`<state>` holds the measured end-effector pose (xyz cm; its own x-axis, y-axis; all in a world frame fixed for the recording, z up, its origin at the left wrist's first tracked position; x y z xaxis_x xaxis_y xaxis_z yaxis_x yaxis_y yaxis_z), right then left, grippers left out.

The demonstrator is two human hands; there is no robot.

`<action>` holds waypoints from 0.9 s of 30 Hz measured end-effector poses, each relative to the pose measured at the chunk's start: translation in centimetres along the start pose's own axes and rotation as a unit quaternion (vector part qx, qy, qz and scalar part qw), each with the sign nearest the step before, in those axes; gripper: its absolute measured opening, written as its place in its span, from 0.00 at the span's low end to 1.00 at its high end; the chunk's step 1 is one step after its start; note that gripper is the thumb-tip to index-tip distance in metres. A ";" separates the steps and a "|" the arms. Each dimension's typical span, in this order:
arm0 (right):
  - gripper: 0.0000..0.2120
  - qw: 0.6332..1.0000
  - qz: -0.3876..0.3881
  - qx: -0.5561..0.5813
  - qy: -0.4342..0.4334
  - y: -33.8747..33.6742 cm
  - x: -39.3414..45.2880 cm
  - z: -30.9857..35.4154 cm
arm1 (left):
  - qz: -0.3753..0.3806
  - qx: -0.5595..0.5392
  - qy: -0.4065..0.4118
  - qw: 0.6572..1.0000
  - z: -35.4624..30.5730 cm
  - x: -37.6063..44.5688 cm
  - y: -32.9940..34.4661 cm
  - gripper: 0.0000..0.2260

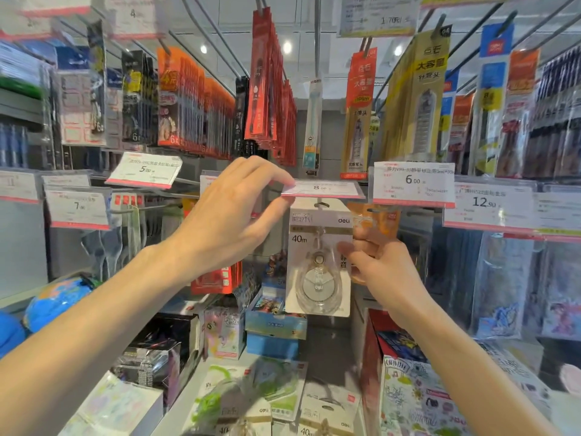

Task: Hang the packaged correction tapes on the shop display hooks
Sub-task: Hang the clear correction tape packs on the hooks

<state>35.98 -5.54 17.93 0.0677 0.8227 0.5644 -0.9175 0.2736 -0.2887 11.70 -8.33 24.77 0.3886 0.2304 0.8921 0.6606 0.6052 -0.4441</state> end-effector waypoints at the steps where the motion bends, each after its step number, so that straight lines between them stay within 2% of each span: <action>1: 0.12 1.000 -0.002 0.004 0.001 0.1 0.2 0.0 | 0.000 -0.003 -0.001 1.000 0.0 0.0 0.0 0.10; 7: 0.05 1.000 -0.007 0.020 -0.002 0.7 0.8 -0.2 | 0.003 -0.018 -0.005 1.000 -0.1 -0.3 -0.1 0.11; 15: 0.09 1.000 -0.007 -0.011 -0.010 1.5 1.2 -0.8 | -0.027 -0.036 -0.027 0.999 0.1 -2.1 0.8 0.15; 17: 0.12 1.000 -0.014 -0.012 -0.001 1.6 1.4 -1.1 | -0.039 -0.045 -0.047 0.997 0.3 -3.5 2.0 0.16; 21: 0.11 0.999 -0.034 0.001 0.011 2.1 1.6 -1.4 | -0.023 -0.088 -0.117 0.989 0.1 -6.9 5.7 0.21; 25: 0.09 0.999 -0.043 0.016 -0.014 2.6 1.9 -2.1 | -0.023 -0.141 -0.220 0.965 0.7 -8.2 9.3 0.23; 27: 0.14 0.998 -0.059 0.017 -0.028 2.9 1.8 -2.5 | -0.018 -0.186 -0.256 0.949 1.2 -8.2 10.5 0.26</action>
<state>34.43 -2.04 16.18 0.1541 0.7561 0.6360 -0.9175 0.3484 -0.1919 14.73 -2.91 12.91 0.0616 0.6116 0.7888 0.8852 0.3317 -0.3263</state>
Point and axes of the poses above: each hand's wrist, its own x-axis towards the middle knuckle, its own y-axis out of the palm, z = x × y, the point moved 1 cm from there along x, towards the middle knuckle, and after that the axes turned 5 degrees about -x, right-handed, at the moved point
